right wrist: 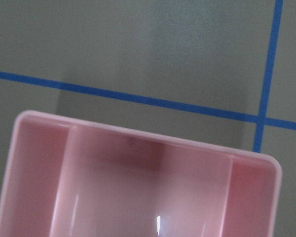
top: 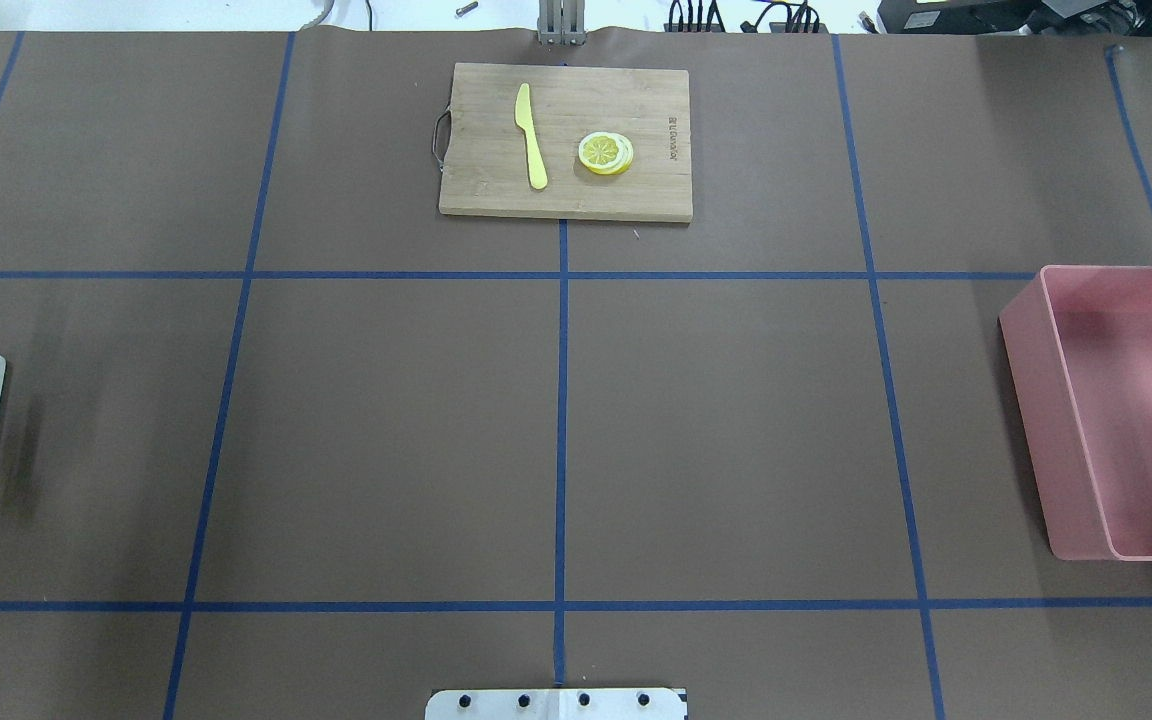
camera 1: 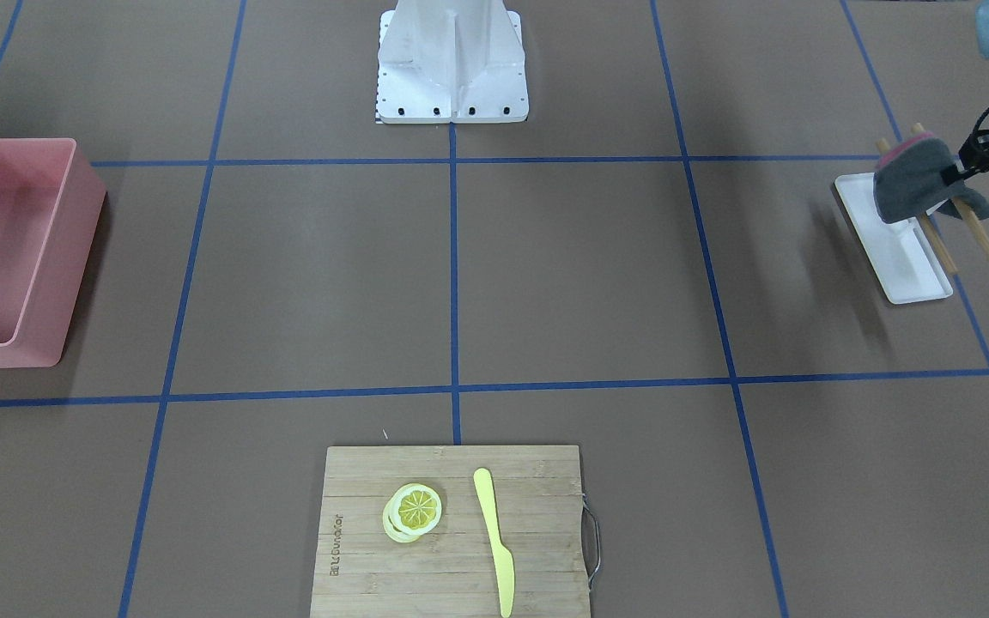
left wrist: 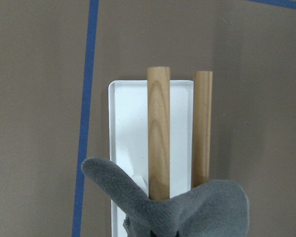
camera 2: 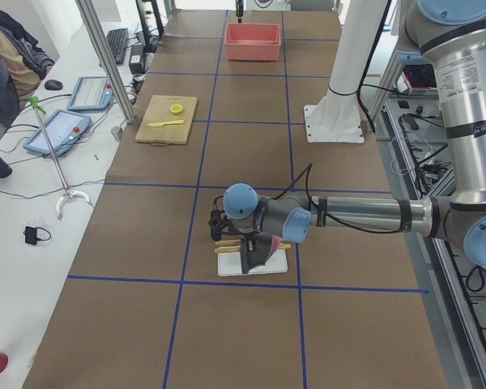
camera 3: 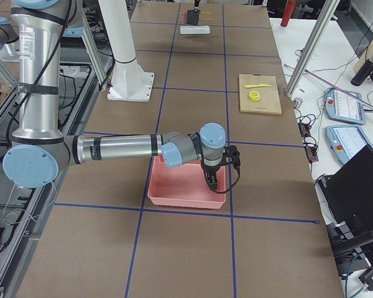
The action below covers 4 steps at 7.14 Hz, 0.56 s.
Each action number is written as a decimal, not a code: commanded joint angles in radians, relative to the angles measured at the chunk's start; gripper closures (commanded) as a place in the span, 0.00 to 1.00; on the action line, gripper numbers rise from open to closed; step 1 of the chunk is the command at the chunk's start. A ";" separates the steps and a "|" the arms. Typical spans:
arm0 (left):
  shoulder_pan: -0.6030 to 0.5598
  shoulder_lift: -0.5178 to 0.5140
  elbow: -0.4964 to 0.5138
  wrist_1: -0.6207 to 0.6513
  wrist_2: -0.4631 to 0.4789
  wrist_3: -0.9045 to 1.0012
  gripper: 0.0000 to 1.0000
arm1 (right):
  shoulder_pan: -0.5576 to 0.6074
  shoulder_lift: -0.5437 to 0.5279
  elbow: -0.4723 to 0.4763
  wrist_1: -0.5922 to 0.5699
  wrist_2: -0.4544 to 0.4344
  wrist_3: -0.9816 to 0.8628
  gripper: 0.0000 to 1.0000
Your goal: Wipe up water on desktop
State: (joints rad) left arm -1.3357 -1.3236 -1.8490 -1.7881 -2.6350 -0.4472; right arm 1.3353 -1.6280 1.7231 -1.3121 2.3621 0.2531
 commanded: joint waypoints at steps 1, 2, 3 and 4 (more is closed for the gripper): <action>-0.008 -0.142 -0.143 0.160 -0.050 -0.188 1.00 | -0.108 0.120 0.024 0.022 -0.024 0.228 0.00; 0.009 -0.234 -0.166 0.165 -0.049 -0.332 1.00 | -0.181 0.128 0.105 0.022 -0.106 0.318 0.00; 0.067 -0.309 -0.174 0.165 -0.042 -0.428 1.00 | -0.282 0.143 0.174 0.022 -0.159 0.460 0.00; 0.132 -0.435 -0.170 0.167 -0.008 -0.576 1.00 | -0.368 0.216 0.196 0.022 -0.191 0.627 0.00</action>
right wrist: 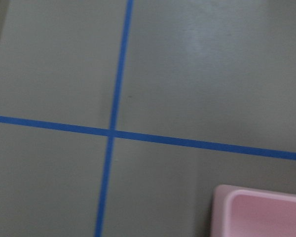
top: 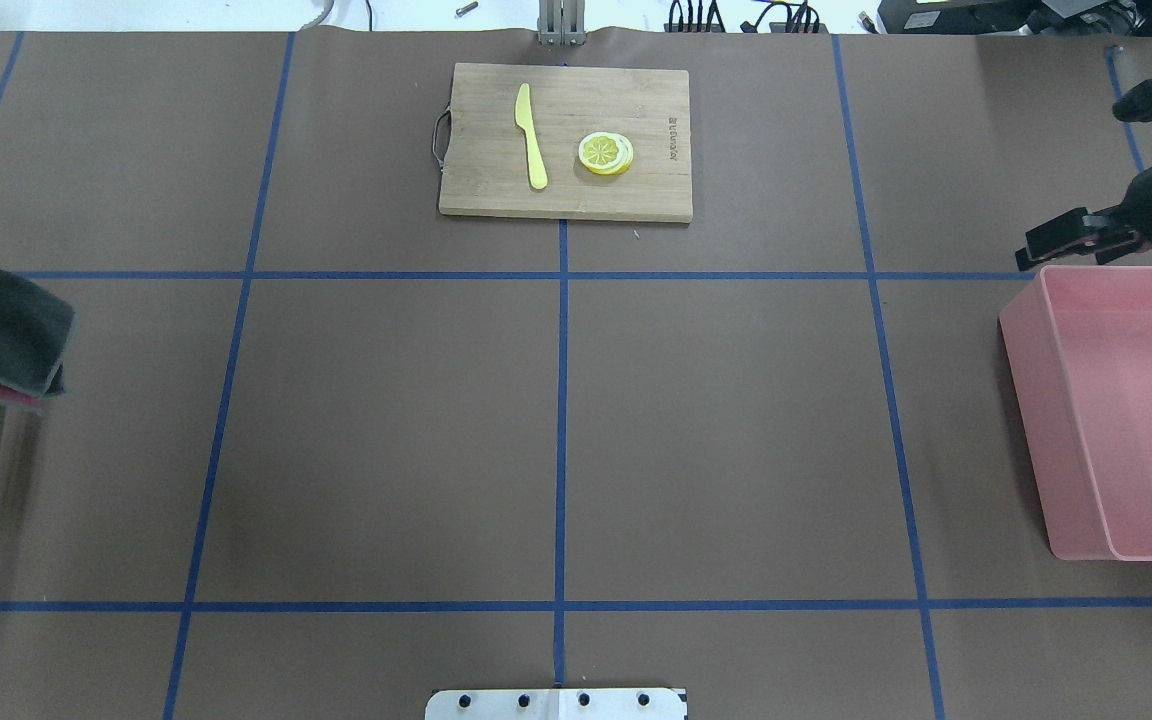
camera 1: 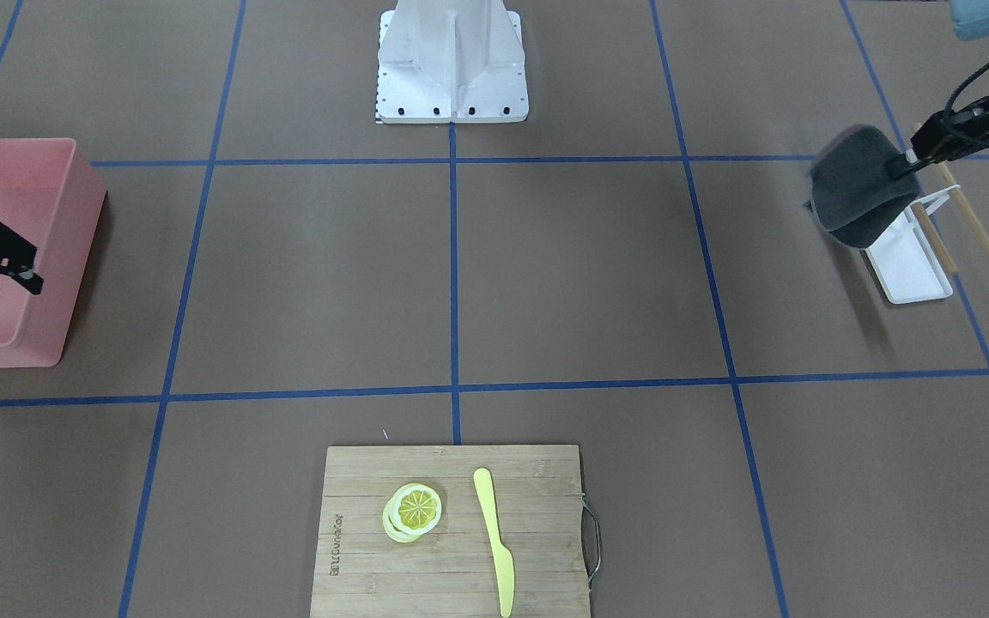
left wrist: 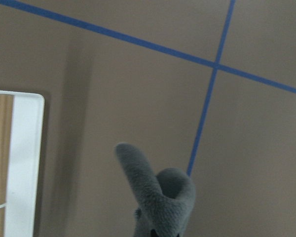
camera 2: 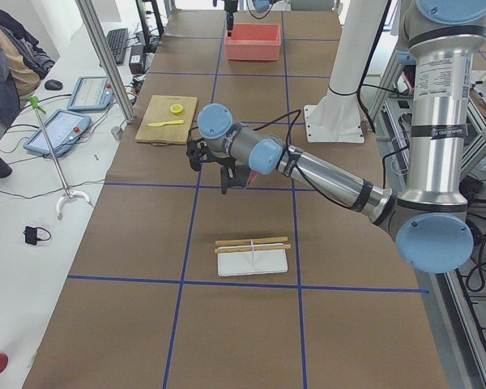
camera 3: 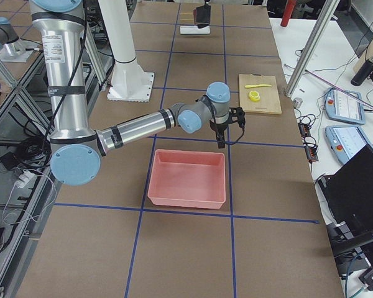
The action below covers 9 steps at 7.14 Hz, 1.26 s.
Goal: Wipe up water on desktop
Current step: 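Carry the grey cloth to center with left gripper while right gripper approaches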
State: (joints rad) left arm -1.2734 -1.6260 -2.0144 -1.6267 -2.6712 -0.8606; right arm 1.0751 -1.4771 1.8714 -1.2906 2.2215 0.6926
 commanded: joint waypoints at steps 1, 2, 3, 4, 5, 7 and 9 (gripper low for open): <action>0.170 -0.250 0.000 0.005 0.106 -0.374 1.00 | -0.183 0.151 0.048 -0.001 -0.095 0.334 0.00; 0.275 -0.356 0.031 0.005 0.194 -0.516 1.00 | -0.252 0.222 0.049 -0.007 -0.141 0.411 0.00; 0.372 -0.496 0.111 0.005 0.311 -0.698 1.00 | -0.302 0.268 0.060 -0.009 -0.163 0.526 0.00; 0.425 -0.603 0.202 0.002 0.374 -0.824 1.00 | -0.334 0.308 0.077 -0.009 -0.164 0.621 0.00; 0.448 -0.623 0.216 -0.013 0.395 -0.860 1.00 | -0.390 0.345 0.093 -0.007 -0.201 0.643 0.00; 0.467 -0.659 0.280 -0.033 0.396 -0.946 1.00 | -0.521 0.417 0.107 -0.003 -0.363 0.630 0.00; 0.482 -0.718 0.377 -0.147 0.396 -1.111 1.00 | -0.640 0.419 0.158 -0.001 -0.622 0.613 0.00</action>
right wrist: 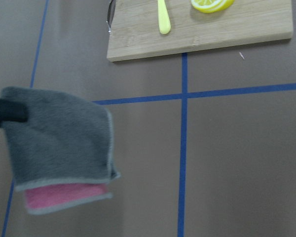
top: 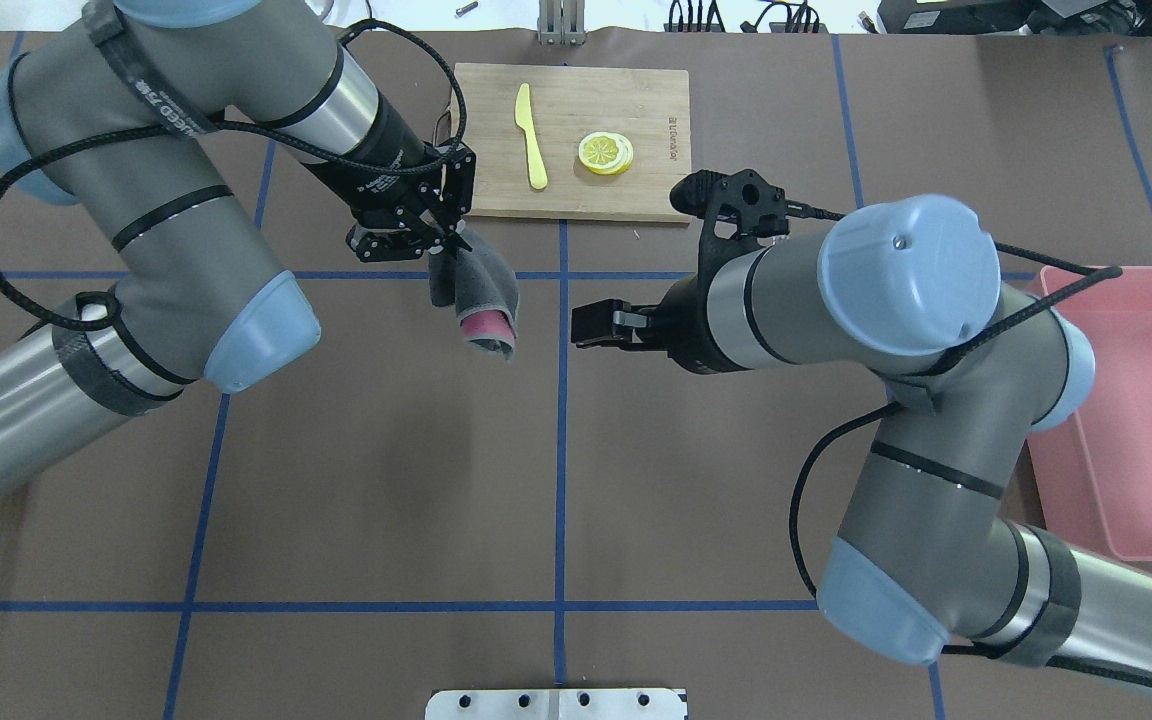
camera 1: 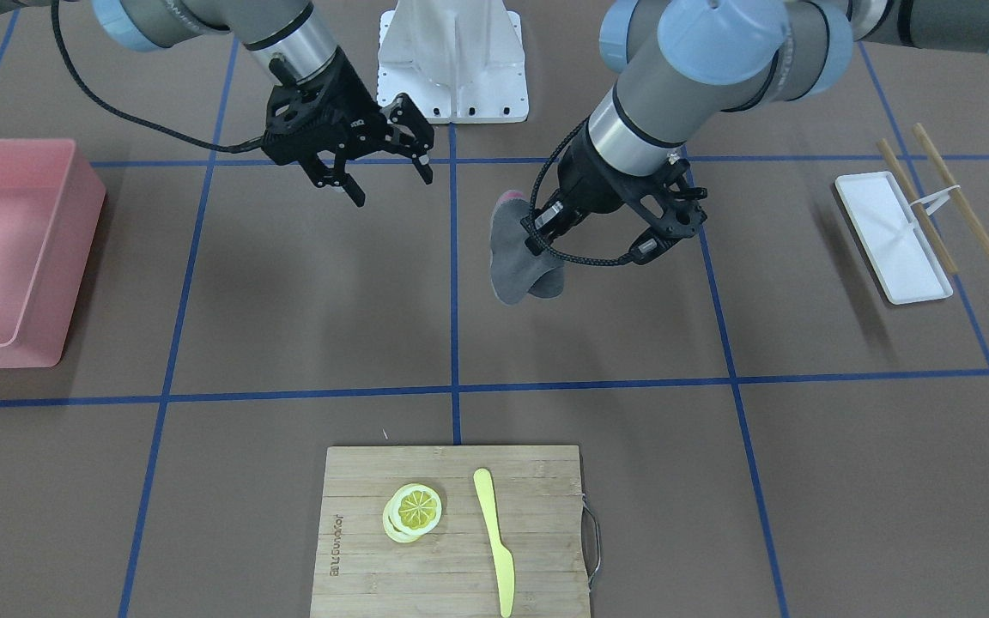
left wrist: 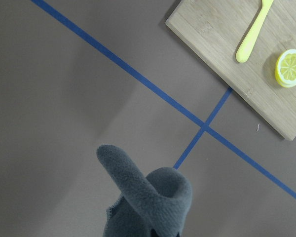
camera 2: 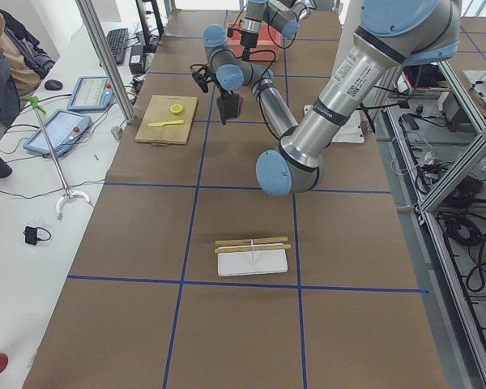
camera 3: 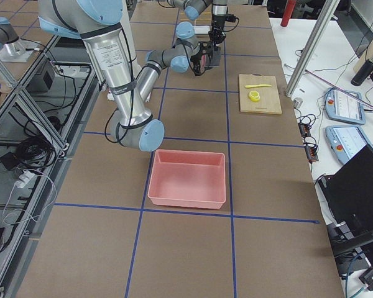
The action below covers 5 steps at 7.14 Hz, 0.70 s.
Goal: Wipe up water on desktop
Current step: 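Carry the grey cloth to center with left gripper while right gripper approaches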
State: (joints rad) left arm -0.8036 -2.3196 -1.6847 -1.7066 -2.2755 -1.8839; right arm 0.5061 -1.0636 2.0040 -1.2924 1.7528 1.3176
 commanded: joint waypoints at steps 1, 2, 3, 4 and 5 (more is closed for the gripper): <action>0.020 -0.027 0.048 -0.083 0.001 -0.131 1.00 | -0.110 0.011 0.024 -0.001 -0.229 -0.102 0.00; 0.026 -0.033 0.042 -0.085 0.001 -0.162 1.00 | -0.115 0.013 0.025 -0.001 -0.237 -0.186 0.00; 0.035 -0.034 0.037 -0.084 0.001 -0.175 1.00 | -0.115 0.019 0.022 -0.001 -0.243 -0.266 0.00; 0.047 -0.034 0.022 -0.084 0.001 -0.208 1.00 | -0.116 0.017 0.021 -0.002 -0.277 -0.381 0.00; 0.070 -0.035 0.004 -0.084 0.001 -0.237 1.00 | -0.118 0.017 0.016 -0.001 -0.291 -0.402 0.00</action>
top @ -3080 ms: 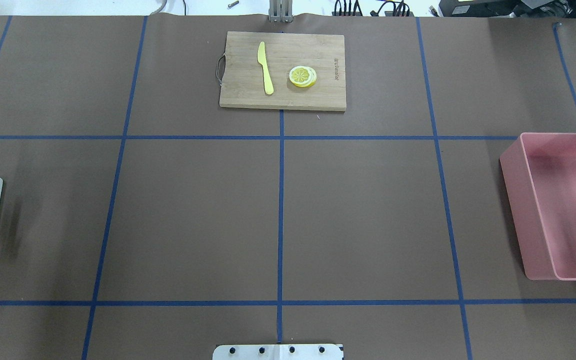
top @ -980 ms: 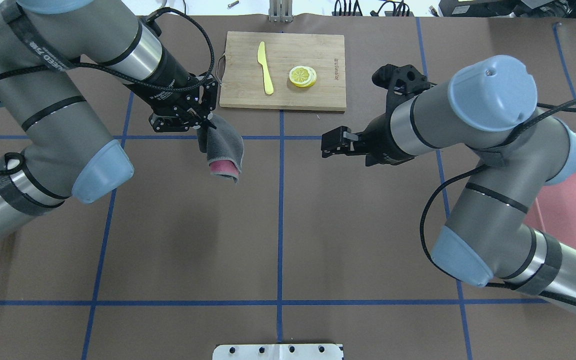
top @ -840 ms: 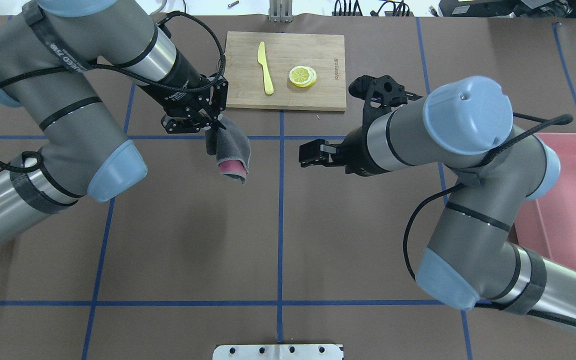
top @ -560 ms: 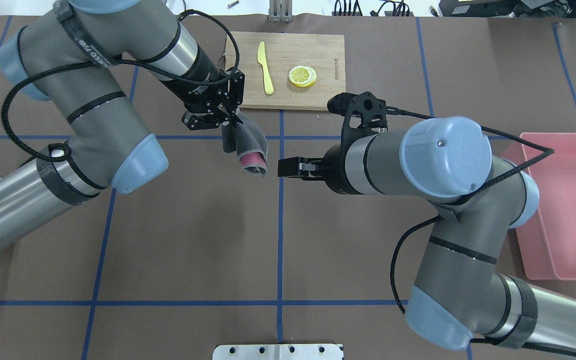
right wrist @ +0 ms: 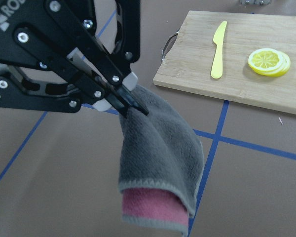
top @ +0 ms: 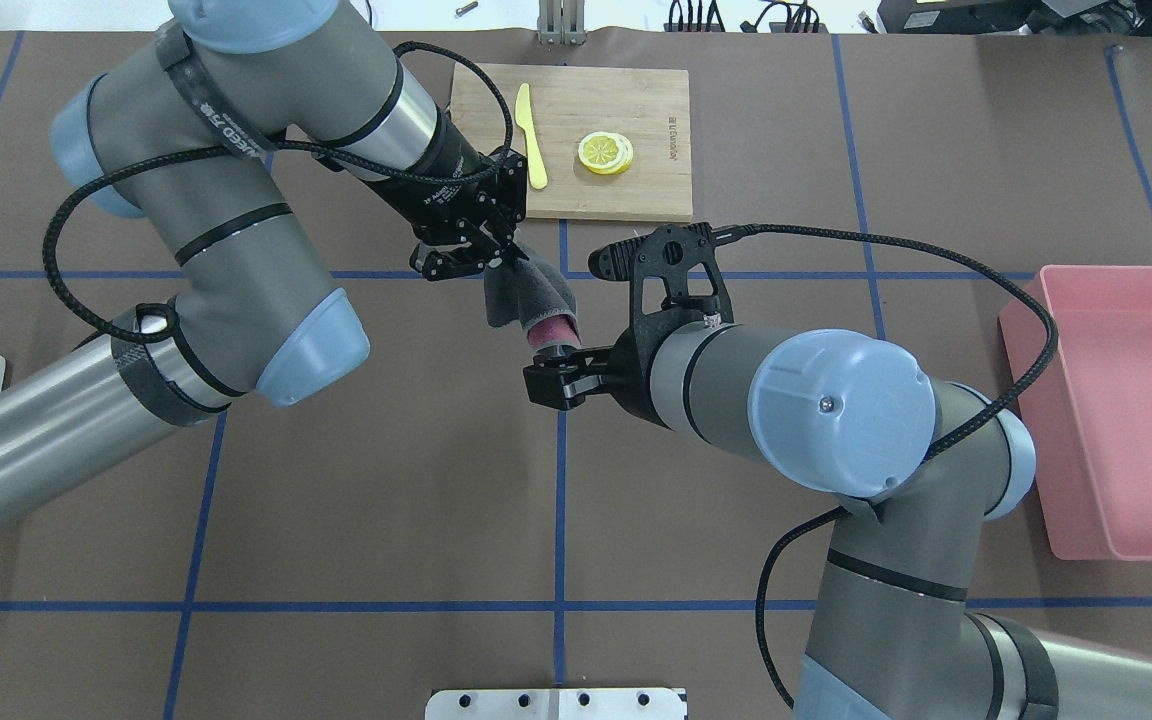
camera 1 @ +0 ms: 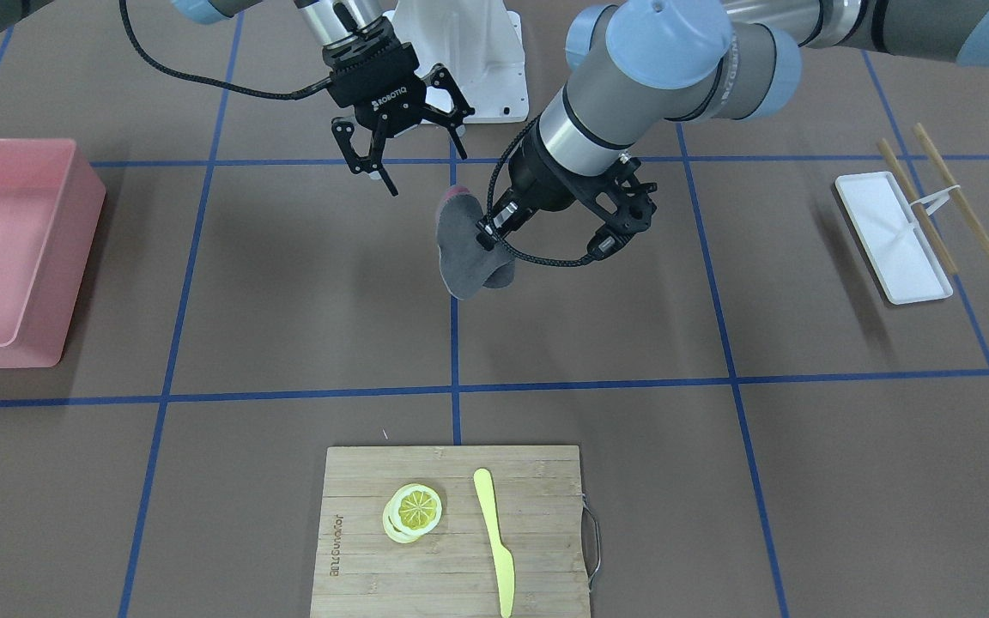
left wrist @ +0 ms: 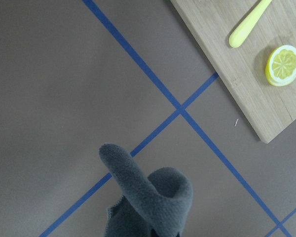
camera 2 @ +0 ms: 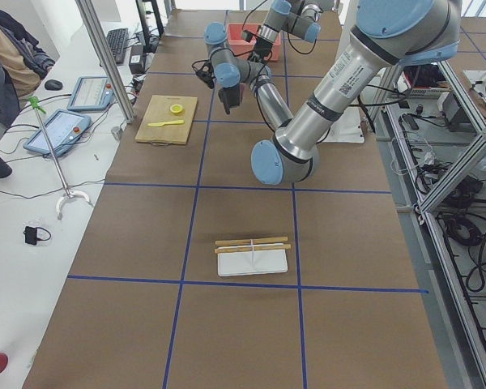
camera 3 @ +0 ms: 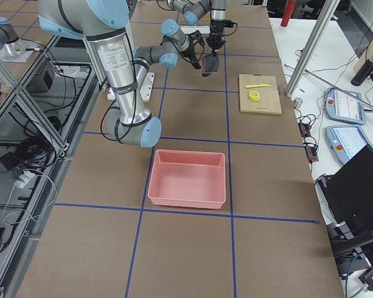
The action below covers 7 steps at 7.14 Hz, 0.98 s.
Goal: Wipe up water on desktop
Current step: 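Grasp the grey cloth with the right gripper while the left gripper opens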
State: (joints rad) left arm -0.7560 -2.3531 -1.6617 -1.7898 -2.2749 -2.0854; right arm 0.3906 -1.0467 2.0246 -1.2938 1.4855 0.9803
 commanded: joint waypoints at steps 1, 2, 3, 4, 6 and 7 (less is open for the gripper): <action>0.039 -0.002 -0.039 0.000 0.002 -0.059 1.00 | -0.007 -0.003 -0.004 0.001 -0.025 -0.064 0.00; 0.049 -0.002 -0.043 0.000 0.002 -0.061 1.00 | -0.010 0.000 -0.004 0.001 -0.030 -0.063 0.01; 0.053 0.000 -0.056 0.000 0.002 -0.064 1.00 | -0.018 -0.001 -0.004 0.001 -0.040 -0.063 0.06; 0.063 0.000 -0.073 0.000 0.002 -0.085 1.00 | -0.025 -0.001 -0.001 0.002 -0.048 -0.051 0.28; 0.067 0.003 -0.075 -0.002 0.000 -0.084 1.00 | -0.038 -0.012 0.011 0.004 -0.048 0.009 1.00; 0.067 0.003 -0.075 -0.002 0.000 -0.082 1.00 | -0.042 -0.013 0.013 0.004 -0.047 0.036 1.00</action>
State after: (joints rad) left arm -0.6897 -2.3510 -1.7356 -1.7915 -2.2744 -2.1687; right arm 0.3551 -1.0568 2.0330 -1.2903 1.4381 0.9790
